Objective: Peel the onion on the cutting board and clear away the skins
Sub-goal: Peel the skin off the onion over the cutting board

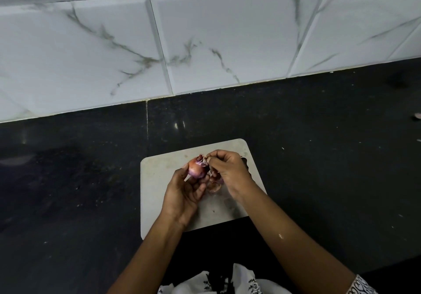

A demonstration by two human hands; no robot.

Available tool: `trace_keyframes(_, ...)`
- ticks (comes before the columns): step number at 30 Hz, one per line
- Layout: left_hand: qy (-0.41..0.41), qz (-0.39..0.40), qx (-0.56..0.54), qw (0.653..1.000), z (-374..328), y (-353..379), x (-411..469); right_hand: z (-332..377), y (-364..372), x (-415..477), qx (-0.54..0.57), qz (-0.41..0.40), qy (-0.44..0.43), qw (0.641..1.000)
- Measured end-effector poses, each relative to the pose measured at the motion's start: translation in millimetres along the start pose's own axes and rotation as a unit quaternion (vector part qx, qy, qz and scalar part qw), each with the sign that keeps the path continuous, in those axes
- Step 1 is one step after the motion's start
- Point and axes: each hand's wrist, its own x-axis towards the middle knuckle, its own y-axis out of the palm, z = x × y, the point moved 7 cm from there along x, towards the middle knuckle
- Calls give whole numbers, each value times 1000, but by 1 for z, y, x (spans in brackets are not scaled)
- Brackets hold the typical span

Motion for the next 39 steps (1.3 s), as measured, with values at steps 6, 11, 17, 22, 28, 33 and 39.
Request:
trace_keyframes(6,-20,8,20,1000,4,-3,0,-1,-6,1,-70,29,12,997)
trace_keyframes(11,42,20,118,992,-6,-4,3,3,-11,-1,-102,27,10,994)
trace_keyframes(17,82,28,146,985,-16,1,1,4,-5,1,-137,24,-13,990)
trace_keyframes(22,74,27,140,987,-12,2,4,9,3,3,-149,70,-38,986)
trace_keyframes(28,20,22,109,994,1,3,8,1,8,6,-121,144,-2,982)
trace_keyframes(33,-13,24,77,997,7,5,10,-4,5,10,-50,179,54,981)
trace_keyframes(39,-47,-9,77,996,14,4,6,-8,-1,14,-37,225,117,967)
